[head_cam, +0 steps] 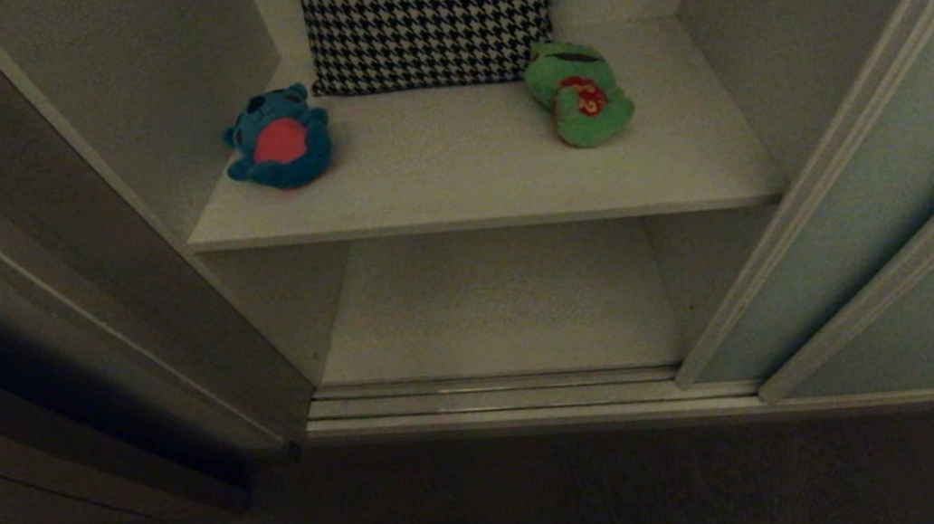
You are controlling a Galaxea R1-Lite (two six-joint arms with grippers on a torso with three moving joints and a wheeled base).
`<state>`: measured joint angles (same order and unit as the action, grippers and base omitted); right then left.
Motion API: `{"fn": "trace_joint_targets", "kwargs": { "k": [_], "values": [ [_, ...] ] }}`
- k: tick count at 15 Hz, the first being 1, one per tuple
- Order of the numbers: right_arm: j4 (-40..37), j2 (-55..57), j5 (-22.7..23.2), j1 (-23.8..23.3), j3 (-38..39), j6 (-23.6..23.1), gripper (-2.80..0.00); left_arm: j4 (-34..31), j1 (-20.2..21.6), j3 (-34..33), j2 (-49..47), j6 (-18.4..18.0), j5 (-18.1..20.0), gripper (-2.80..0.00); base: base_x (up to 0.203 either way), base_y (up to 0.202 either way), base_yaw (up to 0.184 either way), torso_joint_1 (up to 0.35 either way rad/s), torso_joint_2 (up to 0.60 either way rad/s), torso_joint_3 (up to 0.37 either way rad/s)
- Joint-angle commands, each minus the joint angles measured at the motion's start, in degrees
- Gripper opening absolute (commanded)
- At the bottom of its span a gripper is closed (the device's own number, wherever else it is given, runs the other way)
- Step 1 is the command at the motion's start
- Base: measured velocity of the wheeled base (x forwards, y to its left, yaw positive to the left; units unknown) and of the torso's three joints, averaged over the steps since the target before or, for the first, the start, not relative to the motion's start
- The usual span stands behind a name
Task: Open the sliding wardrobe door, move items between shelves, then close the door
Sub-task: Place the blue doll on the lower shelf
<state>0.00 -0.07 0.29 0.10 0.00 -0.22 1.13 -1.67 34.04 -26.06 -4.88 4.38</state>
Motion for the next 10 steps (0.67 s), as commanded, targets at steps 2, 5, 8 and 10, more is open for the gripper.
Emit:
{"fn": "trace_joint_targets", "kwargs": {
  "k": [2,5,8,10],
  "values": [
    [0.0,-0.2,0.0,0.1,0.1,0.0,-2.80,5.2,-0.7,13.3,-30.6,0.5,0.3,-2.80,0.000,0.000,0.000,0.000,0.00,0.000],
    [0.0,-0.2,0.0,0.0,0.1,0.0,-2.80,9.3,-1.8,33.1,-53.2,3.2,0.9,-2.80,0.000,0.000,0.000,0.000,0.00,0.000],
    [0.0,-0.2,0.0,0.1,0.1,0.0,-2.80,11.4,-2.9,50.2,-71.0,6.9,1.3,-2.80,0.000,0.000,0.000,0.000,0.00,0.000],
    [0.0,-0.2,0.0,0.0,0.1,0.0,-2.80,12.4,-3.9,57.2,-79.6,8.8,1.4,-2.80,0.000,0.000,0.000,0.000,0.00,0.000]
  ]
}}
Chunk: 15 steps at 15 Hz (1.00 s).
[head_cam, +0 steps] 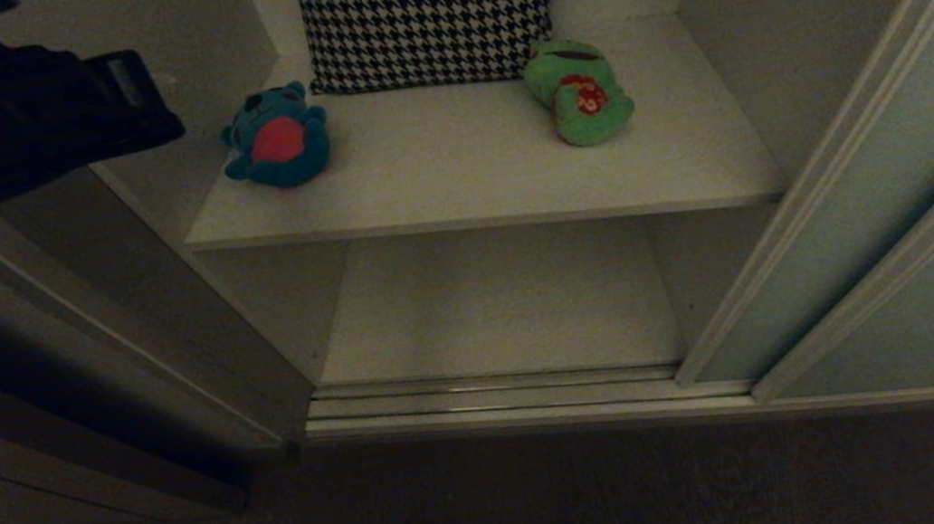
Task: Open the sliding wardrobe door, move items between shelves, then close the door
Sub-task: Place the blue doll on the lower shelf
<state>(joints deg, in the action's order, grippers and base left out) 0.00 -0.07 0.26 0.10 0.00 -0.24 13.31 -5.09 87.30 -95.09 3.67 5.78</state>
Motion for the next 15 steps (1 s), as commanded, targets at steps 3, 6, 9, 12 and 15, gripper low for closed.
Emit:
{"fn": "trace_joint_targets", "kwargs": {
  "k": [3,6,9,12,15],
  "values": [
    [0.0,-0.2,0.0,0.0,0.1,0.0,-2.80,1.8,-1.5,12.4,-20.0,1.6,-0.4,-2.80,0.000,0.000,0.000,0.000,0.00,0.000],
    [0.0,-0.1,0.1,0.1,0.1,0.0,-2.80,2.5,-2.3,21.2,-26.5,4.3,-2.1,0.00,0.000,0.000,0.000,0.000,0.00,0.000],
    [0.0,-0.2,0.1,0.1,0.1,0.0,-2.80,3.0,-2.5,23.4,-28.6,6.9,-2.4,0.00,0.000,0.000,0.000,0.000,0.00,0.000],
    [0.0,-0.2,0.1,0.0,0.1,0.0,-2.80,2.8,-2.7,23.1,-28.5,10.0,-4.1,0.00,0.000,0.000,0.000,0.000,0.00,0.000],
    [0.0,-0.2,0.0,0.1,0.1,0.0,-2.80,3.1,-3.1,23.2,-27.6,11.4,-7.1,0.00,0.000,0.000,0.000,0.000,0.00,0.000]
  ]
}}
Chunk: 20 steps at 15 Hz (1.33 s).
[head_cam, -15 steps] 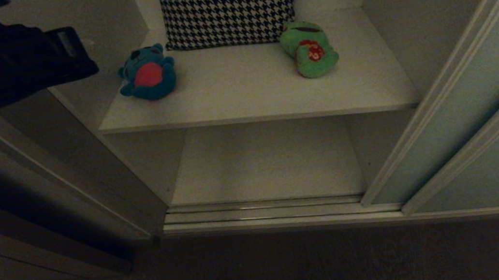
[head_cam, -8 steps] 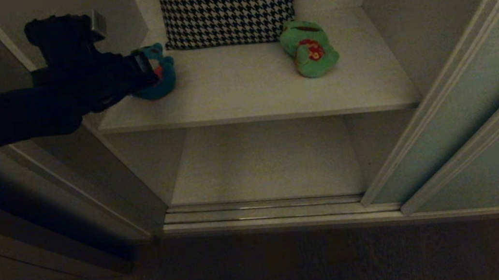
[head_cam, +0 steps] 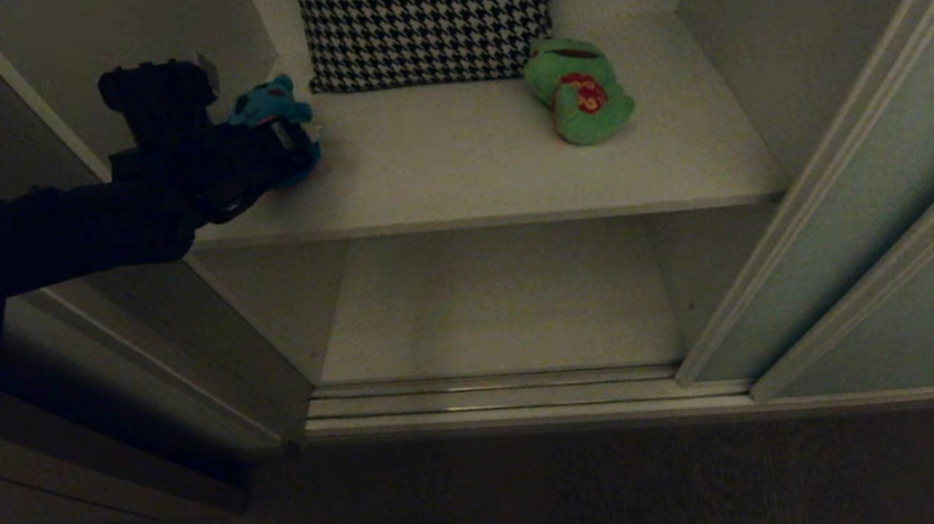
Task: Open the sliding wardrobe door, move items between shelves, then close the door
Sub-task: Place the blue doll on the lower shelf
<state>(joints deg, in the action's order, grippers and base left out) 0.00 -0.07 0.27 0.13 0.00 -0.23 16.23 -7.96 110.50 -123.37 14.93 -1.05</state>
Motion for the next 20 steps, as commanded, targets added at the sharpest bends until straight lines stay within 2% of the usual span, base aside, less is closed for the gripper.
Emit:
{"fn": "trace_joint_targets", "kwargs": {
  "k": [1,4,7,8,10,11,13,14,15,18,20],
  "values": [
    [0.0,-0.2,0.1,0.0,0.1,0.0,-2.80,0.3,-0.6,-0.1,1.1,0.2,-1.4,0.00,0.000,0.000,0.000,0.000,0.00,0.000],
    [0.0,-0.2,0.0,0.0,0.1,0.0,-2.80,0.3,-1.8,-2.2,4.3,1.3,-4.4,0.00,0.000,0.000,0.000,0.000,0.00,0.000],
    [0.0,-0.2,0.1,0.0,0.1,0.0,-2.80,-1.5,-5.7,-4.2,8.4,1.3,-4.9,0.00,0.000,0.000,0.000,0.000,0.00,0.000],
    [0.0,-0.2,0.0,0.0,0.1,0.0,-2.80,-3.4,-6.0,-4.2,8.9,0.1,-4.9,0.00,0.000,0.000,0.000,0.000,0.00,0.000],
    [0.0,-0.2,0.0,0.0,0.1,0.0,-2.80,-8.0,-6.0,-4.2,10.1,-4.5,-5.3,0.00,0.000,0.000,0.000,0.000,0.00,0.000],
    [0.0,-0.2,0.1,0.0,0.1,0.0,-2.80,-9.0,-6.0,-4.2,10.7,-4.9,-5.5,0.00,0.000,0.000,0.000,0.000,0.00,0.000],
    [0.0,-0.2,0.1,0.0,0.1,0.0,-2.80,-9.9,-5.8,-4.3,11.4,-4.2,-6.8,0.00,0.000,0.000,0.000,0.000,0.00,0.000],
    [0.0,-0.2,0.0,0.0,0.1,0.0,-2.80,-11.6,-5.6,-4.7,11.8,-3.7,-9.2,0.00,0.000,0.000,0.000,0.000,0.00,0.000],
    [0.0,-0.2,0.0,0.0,0.1,0.0,-2.80,-13.4,-5.5,-4.8,12.2,-3.3,-9.8,0.00,0.000,0.000,0.000,0.000,0.00,0.000],
    [0.0,-0.2,0.1,0.0,0.1,0.0,-2.80,-19.0,-5.6,-4.8,13.0,-3.2,-9.9,0.00,0.000,0.000,0.000,0.000,0.00,0.000],
    [0.0,-0.1,0.0,0.0,0.1,0.0,-2.80,-19.4,-5.6,-4.2,13.2,-3.8,-9.9,0.00,0.000,0.000,0.000,0.000,0.00,0.000]
  ]
}}
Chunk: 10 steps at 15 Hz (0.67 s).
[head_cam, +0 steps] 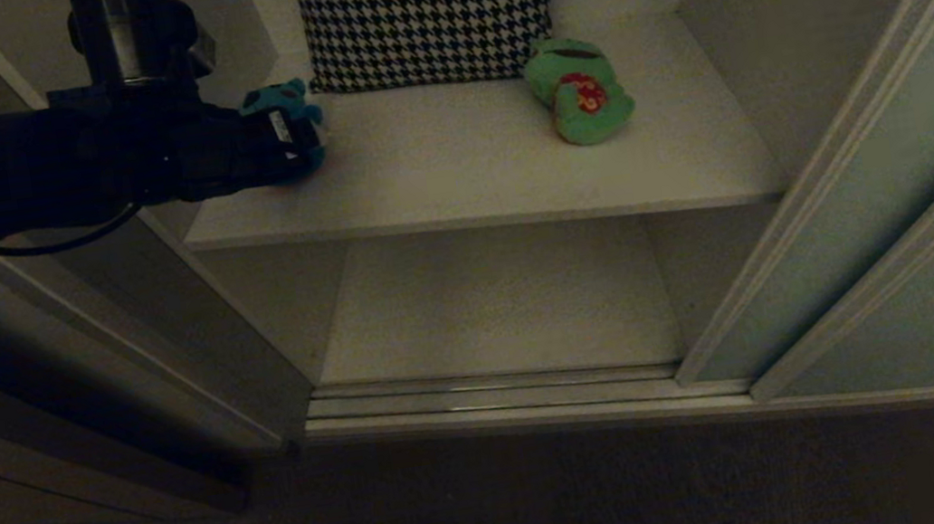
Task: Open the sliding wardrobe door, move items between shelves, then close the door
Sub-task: Place the blue doll on the lower shelf
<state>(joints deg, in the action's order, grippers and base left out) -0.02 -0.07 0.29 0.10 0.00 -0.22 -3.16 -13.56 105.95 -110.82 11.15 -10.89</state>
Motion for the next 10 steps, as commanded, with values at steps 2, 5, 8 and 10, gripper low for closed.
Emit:
{"fn": "trace_joint_targets", "kwargs": {
  "k": [2,5,8,10],
  "values": [
    [0.0,-0.2,0.0,0.0,0.1,0.0,-2.80,0.5,0.0,0.3,0.6,0.1,-0.8,0.00,0.000,0.000,0.000,0.000,0.00,0.000],
    [0.0,-0.1,0.0,0.1,0.1,0.0,-2.80,1.9,0.1,0.9,0.3,2.7,-2.7,0.00,0.000,0.000,0.000,0.000,0.00,0.000],
    [0.0,-0.2,0.0,0.1,0.1,0.0,-2.80,2.4,0.1,0.8,-0.3,9.0,-3.0,0.00,0.000,0.000,0.000,0.000,0.00,0.000],
    [0.0,-0.2,0.0,0.1,0.1,0.0,-2.80,2.0,0.1,0.1,-0.4,11.1,-3.9,0.00,0.000,0.000,0.000,0.000,0.00,0.000]
  ]
}}
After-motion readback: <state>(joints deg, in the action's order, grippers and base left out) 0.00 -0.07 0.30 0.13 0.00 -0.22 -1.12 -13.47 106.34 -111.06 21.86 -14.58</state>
